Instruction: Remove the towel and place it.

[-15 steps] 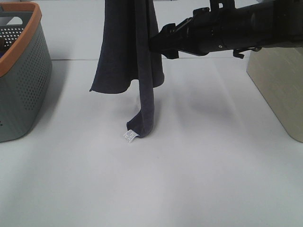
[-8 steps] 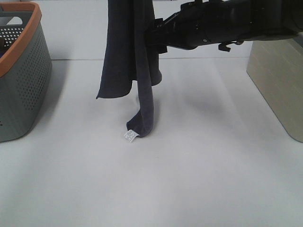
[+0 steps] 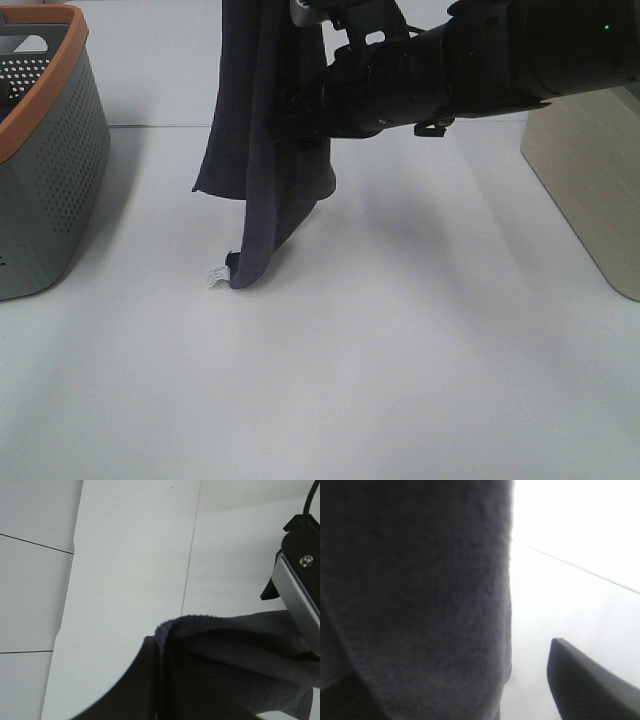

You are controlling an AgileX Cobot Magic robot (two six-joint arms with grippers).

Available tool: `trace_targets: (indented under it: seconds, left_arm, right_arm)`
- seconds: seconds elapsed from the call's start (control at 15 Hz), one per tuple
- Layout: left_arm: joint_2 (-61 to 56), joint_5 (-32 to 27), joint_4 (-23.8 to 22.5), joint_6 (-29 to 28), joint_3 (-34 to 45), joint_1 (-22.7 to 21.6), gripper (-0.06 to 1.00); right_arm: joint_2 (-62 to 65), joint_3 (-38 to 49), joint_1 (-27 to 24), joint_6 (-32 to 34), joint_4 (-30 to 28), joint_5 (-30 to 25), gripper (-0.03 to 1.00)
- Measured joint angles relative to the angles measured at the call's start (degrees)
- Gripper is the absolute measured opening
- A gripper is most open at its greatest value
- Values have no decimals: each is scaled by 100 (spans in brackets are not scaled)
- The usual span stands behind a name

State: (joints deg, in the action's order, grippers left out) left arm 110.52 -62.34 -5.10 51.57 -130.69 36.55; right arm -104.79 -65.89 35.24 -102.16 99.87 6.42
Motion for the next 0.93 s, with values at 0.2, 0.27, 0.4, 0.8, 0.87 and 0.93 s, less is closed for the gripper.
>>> trace_targets:
  seconds: [0.2,0.27,0.4,0.8,0.87,0.93]
  left_arm:
    - [0,0,-6,0,0,0,0]
    - [0,0,-11,0,0,0,0]
    - [0,0,-46,0,0,0,0]
    - [0,0,-57,0,0,0,0]
    - [0,0,-57,0,0,0,0]
    - [0,0,-57,0,0,0,0]
  right_arm:
    - [-52,0,0,0,0,504,69]
    - [-52,0,0,6,0,808,67]
    - [-11,183,0,132,6,1238,62]
    - [40,264,0,275,17,1180,47]
    - [40,264,0,281,17,1180,45]
    - [40,264,0,286,17,1180,38]
